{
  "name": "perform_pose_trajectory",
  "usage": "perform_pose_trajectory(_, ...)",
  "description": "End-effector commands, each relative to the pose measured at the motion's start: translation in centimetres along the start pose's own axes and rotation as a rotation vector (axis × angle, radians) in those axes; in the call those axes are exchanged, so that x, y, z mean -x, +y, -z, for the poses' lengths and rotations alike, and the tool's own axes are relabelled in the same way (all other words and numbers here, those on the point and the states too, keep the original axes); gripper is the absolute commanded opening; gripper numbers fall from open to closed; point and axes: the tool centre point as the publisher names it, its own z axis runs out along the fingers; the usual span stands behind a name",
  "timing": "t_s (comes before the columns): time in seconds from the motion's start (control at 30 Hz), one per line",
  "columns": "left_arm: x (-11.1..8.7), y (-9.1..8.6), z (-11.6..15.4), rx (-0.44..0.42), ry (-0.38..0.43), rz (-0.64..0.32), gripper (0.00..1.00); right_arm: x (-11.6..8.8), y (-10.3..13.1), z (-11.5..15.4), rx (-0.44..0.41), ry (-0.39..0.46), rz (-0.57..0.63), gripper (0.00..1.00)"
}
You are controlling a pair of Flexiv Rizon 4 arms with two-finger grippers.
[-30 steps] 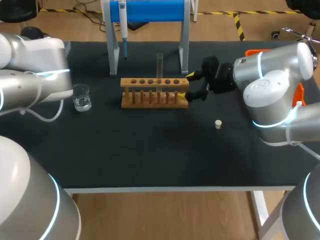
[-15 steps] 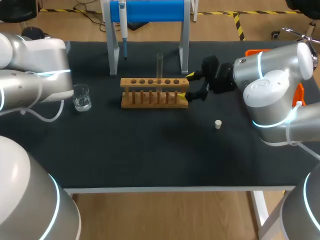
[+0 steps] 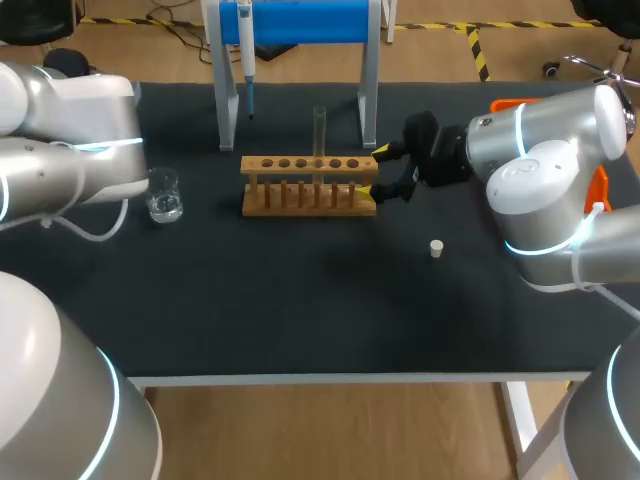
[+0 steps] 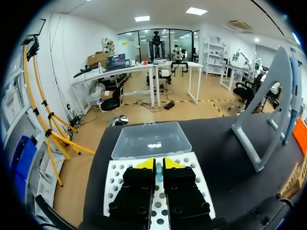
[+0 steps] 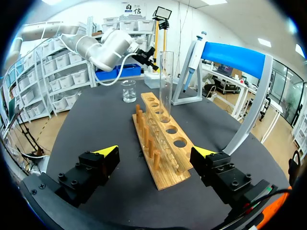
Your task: Invert the test tube, pick up the pipette, mount the tip to pipette, aspirate from beaker and dispense into the tube, eject the tip, return the pipette, and cap with the stopper.
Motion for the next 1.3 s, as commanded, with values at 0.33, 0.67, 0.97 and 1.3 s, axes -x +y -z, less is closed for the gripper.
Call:
perform_pose_trajectory(0.33,-0.1,-1.1,1.5,-0.007,-0.029,-0.043,0.0,0.0,0.0,0.1,-0.001,0.001,0.0,1.0)
perform_pose_trajectory(0.67,0.1,-2.7,2.8,-0.04,-0.05,-0.056,0.0,0.0,0.0,0.1,-0.001,0.001,0.0,1.0)
perform_pose_trajectory(0.97,-0.5,-5.1,5.2,-0.08,-0.051,-0.102,0.0,0.0,0.0,0.1,-0.001,0.001,0.0,1.0)
perform_pose_trajectory(1.3,-4.1,-7.0,11.8,-0.139,0.223,-0.284,0.0,0.0,0.0,0.1,-0.001,0.001,0.0,1.0)
